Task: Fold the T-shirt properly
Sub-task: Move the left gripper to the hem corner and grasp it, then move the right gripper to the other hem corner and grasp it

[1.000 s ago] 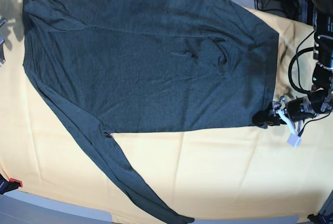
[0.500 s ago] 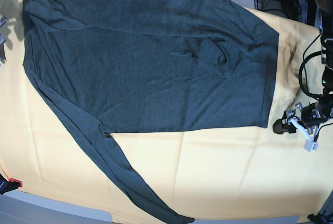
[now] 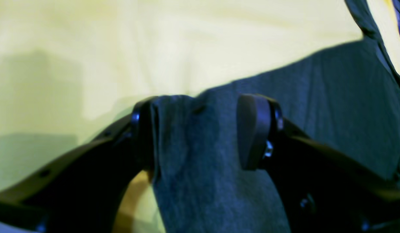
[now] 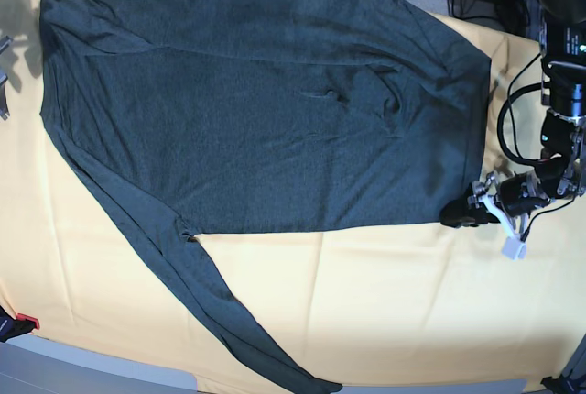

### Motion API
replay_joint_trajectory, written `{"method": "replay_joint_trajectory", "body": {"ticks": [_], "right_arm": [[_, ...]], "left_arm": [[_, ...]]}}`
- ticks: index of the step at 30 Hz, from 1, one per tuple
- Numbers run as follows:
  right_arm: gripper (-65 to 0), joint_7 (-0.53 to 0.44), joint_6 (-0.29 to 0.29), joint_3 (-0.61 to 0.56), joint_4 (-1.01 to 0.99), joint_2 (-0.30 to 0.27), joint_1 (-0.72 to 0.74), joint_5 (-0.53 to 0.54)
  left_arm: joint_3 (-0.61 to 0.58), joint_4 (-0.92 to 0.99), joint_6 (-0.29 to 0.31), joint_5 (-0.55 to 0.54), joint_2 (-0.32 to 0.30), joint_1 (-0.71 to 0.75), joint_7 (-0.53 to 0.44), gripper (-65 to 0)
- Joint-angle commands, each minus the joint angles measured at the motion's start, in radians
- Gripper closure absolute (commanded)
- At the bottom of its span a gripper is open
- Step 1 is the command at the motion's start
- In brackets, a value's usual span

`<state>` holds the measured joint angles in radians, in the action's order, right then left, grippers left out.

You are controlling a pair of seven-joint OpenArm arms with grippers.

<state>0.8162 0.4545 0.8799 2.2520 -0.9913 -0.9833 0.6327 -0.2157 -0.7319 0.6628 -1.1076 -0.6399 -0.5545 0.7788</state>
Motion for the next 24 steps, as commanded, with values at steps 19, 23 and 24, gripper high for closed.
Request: {"method": "replay_joint_trajectory", "body": {"ticks": [19,23,24], "right_arm": [[-33.9,-0.140,-0.010,0.008,0.006,0.141,0.122,0.028],[-33.9,-0.136,0.005,0.008,0.003,0.197,0.199,0.077],[-33.9,-0.135,0.017,0.008,0.003,0.211,0.212,0.079]], "left_arm": [[0.001,-0.006,-0.090,0.126,-0.002,-0.076,-0.137,0.0],[0.001,-0.006,-0.090,0.193,0.018,-0.111,-0.191,0.0],[0.001,-0.006,-0.090,0.209,0.024,-0.115,-0.207,0.0]]}}
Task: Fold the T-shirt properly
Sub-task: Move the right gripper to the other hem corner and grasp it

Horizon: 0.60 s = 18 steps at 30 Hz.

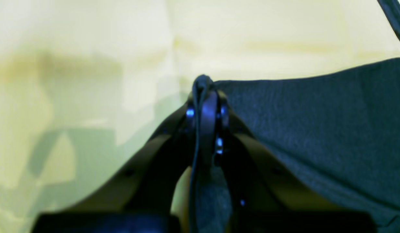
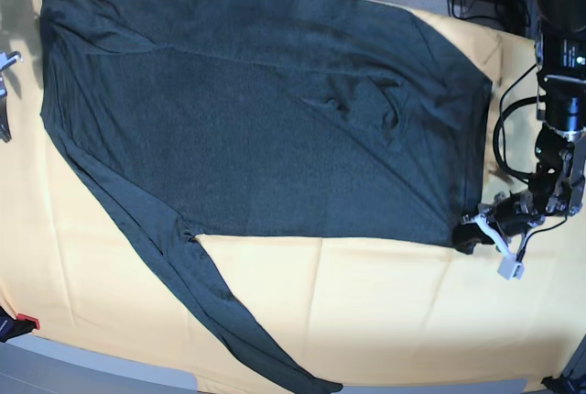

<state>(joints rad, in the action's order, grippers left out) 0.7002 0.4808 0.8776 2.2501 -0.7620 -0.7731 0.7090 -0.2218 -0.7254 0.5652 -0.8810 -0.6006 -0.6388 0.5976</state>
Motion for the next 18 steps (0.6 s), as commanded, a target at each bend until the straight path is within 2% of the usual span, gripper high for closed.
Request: {"method": "replay_joint_trajectory", "body": {"ticks": [1,5,9,11,13,15,18], "right_arm": [[-33.9,-0.020,-0.002,0.011,0.005,-0.006,0.012,0.003],[-33.9,-0.020,0.000,0.010,0.005,0.029,0.047,0.002],[-33.9,-0.020,0.000,-0.030,0.000,0.051,0.079,0.000],[-33.9,-0.021,-0.006,-0.090,-0.026,0.053,0.113,-0.010],[-34.2,-0.028,-0.035,-0.171,-0.071,0.053,0.175,-0.058],[-34.9,-0.031,-0.069,-0.248,-0.133,0.053,0.256,-0.096],[-34.9,-0.031,-0.081,-0.348,-0.263,0.053,0.398,-0.101]], "left_arm": [[0.007,-0.012,0.006,-0.008,-0.010,-0.036,-0.037,0.0],[0.007,-0.012,0.007,0.025,0.024,-0.044,-0.072,0.0],[0.007,-0.012,0.007,0.062,0.059,-0.043,-0.059,0.0],[0.007,-0.012,0.008,0.061,0.066,-0.043,-0.037,0.0],[0.007,-0.012,0.007,0.061,0.063,-0.043,-0.020,0.0],[0.007,-0.012,0.007,0.061,0.055,-0.042,-0.013,0.0],[0.007,-0.012,0.007,0.061,0.045,-0.039,-0.012,0.0]]}}
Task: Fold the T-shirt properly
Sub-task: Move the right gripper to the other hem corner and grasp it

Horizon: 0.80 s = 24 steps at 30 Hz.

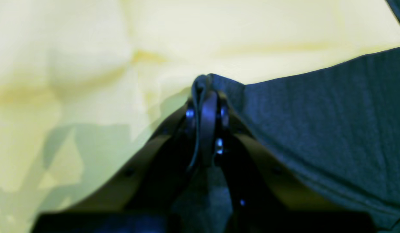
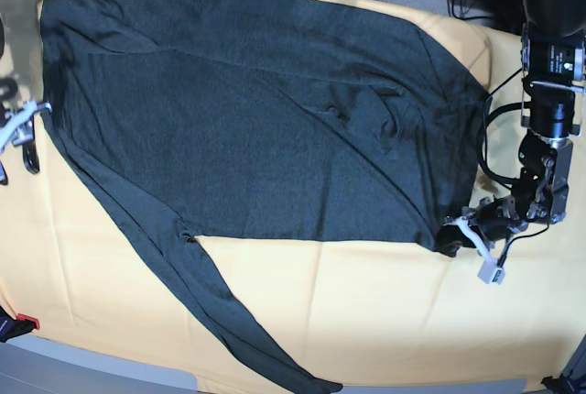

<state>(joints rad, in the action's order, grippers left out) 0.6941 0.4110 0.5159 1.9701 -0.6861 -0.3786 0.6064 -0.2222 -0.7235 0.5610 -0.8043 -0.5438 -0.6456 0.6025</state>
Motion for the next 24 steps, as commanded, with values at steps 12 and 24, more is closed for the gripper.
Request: {"method": "replay_joint_trajectory", "body": {"ticks": [12,24], "right_arm": [[-34.9,0.121,0.152,-0.104,-0.620,-0.023,0.528,0.246],[-34.9,0.179,0.260,-0.139,-1.039,0.016,0.779,0.335]], "left_arm": [[0.008,-0.014,0.012,-0.016,-0.004,-0.014,-0.011,0.0],[0.008,-0.014,0.017,-0.042,-0.005,-0.014,-0.011,0.0]]}}
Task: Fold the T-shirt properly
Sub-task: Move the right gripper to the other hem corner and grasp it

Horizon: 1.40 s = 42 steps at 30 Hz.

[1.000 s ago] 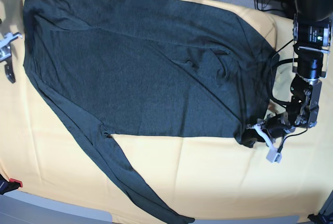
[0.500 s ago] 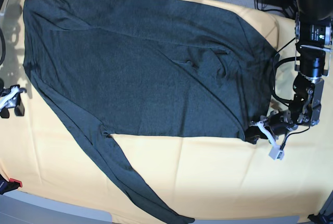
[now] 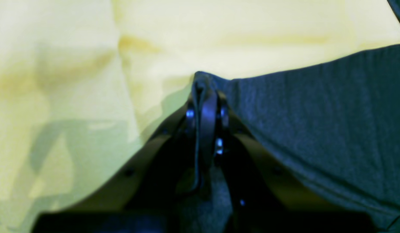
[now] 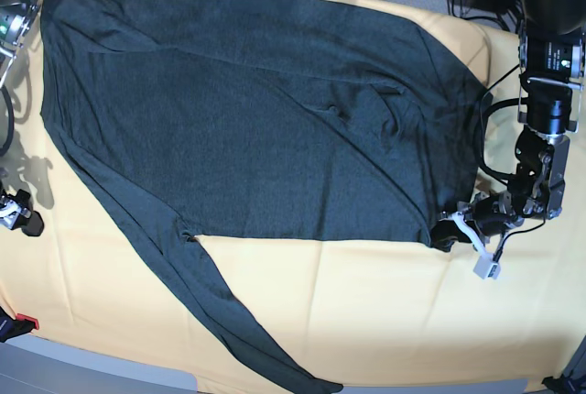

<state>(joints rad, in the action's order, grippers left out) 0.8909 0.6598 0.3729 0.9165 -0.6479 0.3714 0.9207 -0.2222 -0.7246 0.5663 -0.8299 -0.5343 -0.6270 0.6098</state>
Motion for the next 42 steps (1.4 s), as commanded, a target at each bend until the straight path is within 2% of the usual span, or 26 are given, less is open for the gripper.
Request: {"method": "replay_joint_trajectory", "body": {"ticks": [1,8,10,15,22,24,27,34,42], "right_arm": [[-34.9,-0.018,0.011,-0.013,0.005,-0.010,0.037,0.018],[-34.9,-0.019,-0.010,-0.133,0.000,0.062,0.041,-0.035],[-34.9,-0.020,-0.009,-0.137,0.000,0.077,0.041,-0.053],[-34.9,-0.072,-0.009,-0.137,0.000,0.103,0.038,-0.185],[-34.9,-0.074,-0.009,-0.138,-0.003,0.129,0.035,-0.196],[-34.9,-0.056,-0.008,-0.138,-0.003,0.138,0.033,-0.178],[-34.9,0.002,0.036,-0.138,-0.003,0.150,0.029,-0.102],[-34.7,0.099,0.038,-0.138,-0.002,0.154,0.019,0.043],[-34.7,0.117,0.038,-0.138,-0.002,0.155,0.019,0.075]], "left_arm": [[0.008,-0.013,0.015,-0.016,-0.014,-0.033,-0.018,0.0],[0.008,-0.013,0.025,-0.016,-0.014,-0.033,-0.018,0.0],[0.008,-0.013,0.025,-0.016,-0.014,-0.033,-0.018,0.0],[0.008,-0.013,0.025,-0.017,-0.014,-0.033,-0.018,0.0],[0.008,-0.013,0.025,-0.017,-0.014,-0.033,-0.018,0.0],[0.008,-0.013,0.025,-0.017,-0.014,-0.033,-0.018,0.0],[0.008,-0.013,0.025,-0.017,-0.014,-0.033,-0.018,0.0],[0.008,-0.013,0.025,-0.018,-0.014,-0.033,-0.018,0.0],[0.008,-0.013,0.025,-0.021,-0.014,-0.033,-0.018,0.0]]}}
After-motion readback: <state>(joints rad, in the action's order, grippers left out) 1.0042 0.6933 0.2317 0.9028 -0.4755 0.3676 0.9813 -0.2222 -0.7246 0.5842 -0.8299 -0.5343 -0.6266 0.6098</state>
